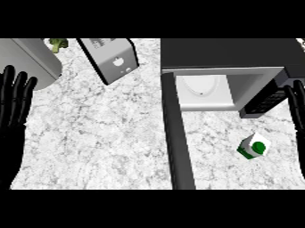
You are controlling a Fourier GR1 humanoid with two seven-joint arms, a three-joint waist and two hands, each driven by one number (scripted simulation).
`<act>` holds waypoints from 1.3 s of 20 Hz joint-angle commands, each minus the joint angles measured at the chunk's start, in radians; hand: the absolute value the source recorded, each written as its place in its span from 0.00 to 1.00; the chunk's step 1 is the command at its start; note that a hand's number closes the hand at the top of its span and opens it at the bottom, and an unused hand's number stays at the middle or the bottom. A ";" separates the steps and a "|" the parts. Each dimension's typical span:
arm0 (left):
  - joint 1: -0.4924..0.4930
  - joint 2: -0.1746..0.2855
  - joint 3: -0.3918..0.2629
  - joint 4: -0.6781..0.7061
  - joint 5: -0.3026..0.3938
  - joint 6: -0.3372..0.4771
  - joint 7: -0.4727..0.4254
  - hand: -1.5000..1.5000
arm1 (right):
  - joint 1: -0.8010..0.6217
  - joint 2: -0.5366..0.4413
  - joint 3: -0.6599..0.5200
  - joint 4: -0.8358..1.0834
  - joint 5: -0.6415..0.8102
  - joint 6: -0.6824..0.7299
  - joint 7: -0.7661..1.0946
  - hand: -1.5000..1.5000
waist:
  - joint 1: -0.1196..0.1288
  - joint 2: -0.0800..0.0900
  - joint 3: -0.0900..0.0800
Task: Pick up the milk, place it into the microwave and close the microwave
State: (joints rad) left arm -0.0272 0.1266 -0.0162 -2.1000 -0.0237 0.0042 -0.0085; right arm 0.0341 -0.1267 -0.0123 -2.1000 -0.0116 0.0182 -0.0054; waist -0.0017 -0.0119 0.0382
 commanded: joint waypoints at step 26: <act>0.576 -0.078 -0.185 -0.218 0.091 0.021 -0.148 0.00 | -0.074 0.126 0.286 0.141 0.303 -0.647 0.117 0.00 | 0.011 0.011 -0.039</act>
State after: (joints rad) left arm 0.5014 0.0330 -0.2361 -2.3510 0.0107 0.0668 -0.0746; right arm -0.0075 -0.0031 0.3012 -2.0192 0.2742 -0.5863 0.1090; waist 0.0070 -0.0022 -0.0002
